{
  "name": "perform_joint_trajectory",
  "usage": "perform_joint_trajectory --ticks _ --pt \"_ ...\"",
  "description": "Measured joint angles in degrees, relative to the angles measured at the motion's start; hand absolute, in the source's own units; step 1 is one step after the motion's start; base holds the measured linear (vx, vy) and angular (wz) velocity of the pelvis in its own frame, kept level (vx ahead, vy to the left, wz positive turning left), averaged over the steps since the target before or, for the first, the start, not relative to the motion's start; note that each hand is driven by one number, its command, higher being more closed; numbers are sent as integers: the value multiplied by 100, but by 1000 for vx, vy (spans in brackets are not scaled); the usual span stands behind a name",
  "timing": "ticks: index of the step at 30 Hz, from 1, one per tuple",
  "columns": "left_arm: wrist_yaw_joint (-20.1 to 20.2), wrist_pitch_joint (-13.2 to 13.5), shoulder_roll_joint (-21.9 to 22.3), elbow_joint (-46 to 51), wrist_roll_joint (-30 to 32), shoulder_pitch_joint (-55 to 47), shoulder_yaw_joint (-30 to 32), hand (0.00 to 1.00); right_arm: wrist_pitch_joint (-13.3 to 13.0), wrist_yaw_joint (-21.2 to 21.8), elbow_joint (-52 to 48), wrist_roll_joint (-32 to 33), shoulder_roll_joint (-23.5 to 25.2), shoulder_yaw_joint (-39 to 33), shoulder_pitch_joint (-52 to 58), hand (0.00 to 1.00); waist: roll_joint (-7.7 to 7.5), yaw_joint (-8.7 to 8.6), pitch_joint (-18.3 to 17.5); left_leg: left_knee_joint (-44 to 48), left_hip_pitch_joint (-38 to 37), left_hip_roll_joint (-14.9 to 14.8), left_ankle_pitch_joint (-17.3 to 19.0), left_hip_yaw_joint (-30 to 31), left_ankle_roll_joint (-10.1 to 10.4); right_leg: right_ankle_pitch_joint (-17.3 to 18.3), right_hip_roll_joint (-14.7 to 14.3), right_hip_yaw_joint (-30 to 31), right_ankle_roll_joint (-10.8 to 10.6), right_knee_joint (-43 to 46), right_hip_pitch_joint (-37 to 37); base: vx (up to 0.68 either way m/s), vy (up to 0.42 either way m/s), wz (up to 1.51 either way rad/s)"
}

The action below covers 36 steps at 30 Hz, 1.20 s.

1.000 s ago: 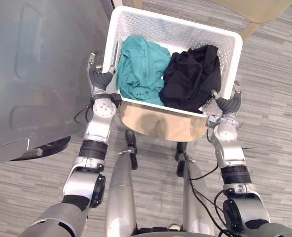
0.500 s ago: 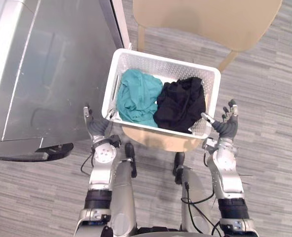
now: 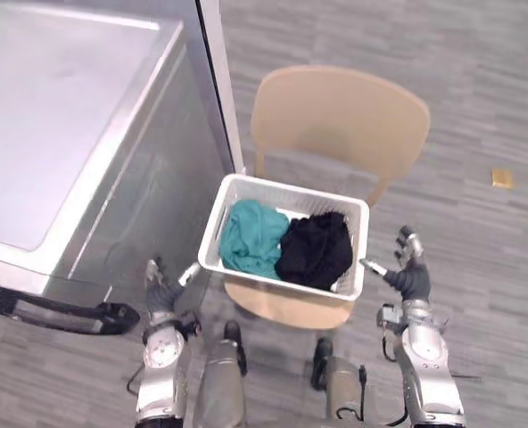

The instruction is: Pick up the laundry basket with both hands and put the clothes into the washing machine.

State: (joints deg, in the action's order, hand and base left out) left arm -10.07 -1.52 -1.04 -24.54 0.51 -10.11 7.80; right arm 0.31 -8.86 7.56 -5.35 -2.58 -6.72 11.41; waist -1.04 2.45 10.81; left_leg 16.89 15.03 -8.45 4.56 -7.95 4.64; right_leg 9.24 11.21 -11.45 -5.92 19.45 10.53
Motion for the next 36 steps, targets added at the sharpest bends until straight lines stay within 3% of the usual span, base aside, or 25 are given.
perform_joint_trajectory --ticks 6,10,14,15,16,18,19,21,22,23,25,26,28,29,31,32,33,36 --pt "6 -56 -390 -1752 506 11 368 0 19 20 1945 -381 -150 -179 -134 0 58 -13 -250 -584 -504 65 -286 216 110 -3 -42 -281 0 -358 -539 52 -44 20" --pt "-6 -58 -449 -2079 650 2 479 0 20 9 2712 -376 -211 -197 -315 0 89 -1 -276 -878 -581 137 -528 448 147 -3 -62 -536 2 -404 -668 3 -42 35" --pt "-44 -37 -289 -2018 653 159 520 0 20 -134 2910 -300 -251 -301 -467 0 164 26 -276 -1013 -56 251 -949 697 74 126 74 -1120 83 -1 -321 -126 -11 71" --pt "-59 -38 -229 -1977 648 241 522 0 20 -165 2926 -293 -274 -324 -547 0 172 23 -279 -1121 90 188 -865 606 8 144 191 -1229 118 143 -137 -184 -5 89" --pt "-93 -41 -154 -1989 628 331 523 0 15 -236 2938 -248 -244 -445 -635 0 136 36 -269 -1130 215 58 -723 -32 -211 80 354 -1419 170 123 -44 -137 18 92" --pt "-119 -40 -104 -2009 619 500 463 0 24 -303 3116 -195 -281 -607 -755 0 53 -1 -216 -227 414 -149 -607 -568 -367 33 673 -1599 145 207 -21 -67 82 82" --pt "-132 -32 -80 -2017 617 492 450 0 40 -349 3214 -197 -321 -660 -746 0 12 -1 -196 454 244 -616 -554 -822 -403 -24 862 -1676 52 273 -131 -62 158 49" --pt "-158 -26 -90 -2128 617 510 406 0 61 -367 3377 -198 -458 -691 -793 0 149 -24 -272 565 -135 -1080 -414 -777 -182 -140 1012 -1674 -149 284 -219 -71 322 37" --pt "-180 -16 -101 -2234 619 601 378 0 103 -371 3626 -197 -593 -703 -879 0 230 -41 -324 266 -328 -1055 -276 -677 76 -311 1125 -1683 -409 220 -240 -60 392 40" --pt "-208 -15 -149 -2236 619 681 328 0 116 -416 3774 -198 -620 -812 -964 0 261 -78 -357 188 -324 -954 -189 -717 196 -442 1188 -1726 -474 74 -288 -40 339 53" --pt "-257 48 -416 -2229 631 899 73 0 145 -425 4039 -196 -534 -923 -1044 0 81 -171 -345 -55 -169 -634 -127 -684 314 -839 1305 -1918 -470 -477 -424 -86 462 70" --pt "-253 73 -608 -2228 635 981 -97 0 154 -382 4128 -196 -438 -923 -1049 0 -24 -161 -352 -44 -19 -457 -107 -623 348 -1075 1305 -1939 -354 -806 -489 -98 409 65" --pt "-253 82 -792 -2230 651 989 -159 0 160 -337 4164 -196 -301 -913 -1052 0 -114 -150 -340 229 191 -332 -16 -513 307 -1225 1335 -1868 -272 -1024 -563 -104 248 35" --pt "-256 85 -873 -2236 676 951 -158 0 196 -327 4170 -197 -227 -902 -1066 0 -80 -144 -321 557 363 -319 208 -411 236 -1197 1344 -1798 -259 -1011 -574 -189 300 20" --pt "-258 88 -895 -2262 687 858 -161 0 251 -321 4172 -196 -221 -828 -1173 0 55 -150 -229 827 535 -334 424 -311 131 -819 1187 -1222 -76 -837 -379 -202 178 15" --pt "-258 74 -871 -2346 687 851 -166 0 252 -323 4169 -197 -255 -716 -1255 0 132 -184 -158 732 528 -290 468 -277 118 -432 945 -453 281 -599 -162 -224 114 36" --pt "-259 74 -860 -2345 687 759 -167 0 263 -322 4169 -196 -250 -502 -1233 0 101 -199 -134 566 476 -181 464 -242 123 -184 776 153 369 -331 -9 -189 83 47" --pt "-263 73 -862 -2336 686 649 -108 0 256 -256 4011 -196 -167 94 -1279 0 9 -220 -75 138 363 -71 278 -43 199 61 530 380 250 275 256 -93 -75 39"
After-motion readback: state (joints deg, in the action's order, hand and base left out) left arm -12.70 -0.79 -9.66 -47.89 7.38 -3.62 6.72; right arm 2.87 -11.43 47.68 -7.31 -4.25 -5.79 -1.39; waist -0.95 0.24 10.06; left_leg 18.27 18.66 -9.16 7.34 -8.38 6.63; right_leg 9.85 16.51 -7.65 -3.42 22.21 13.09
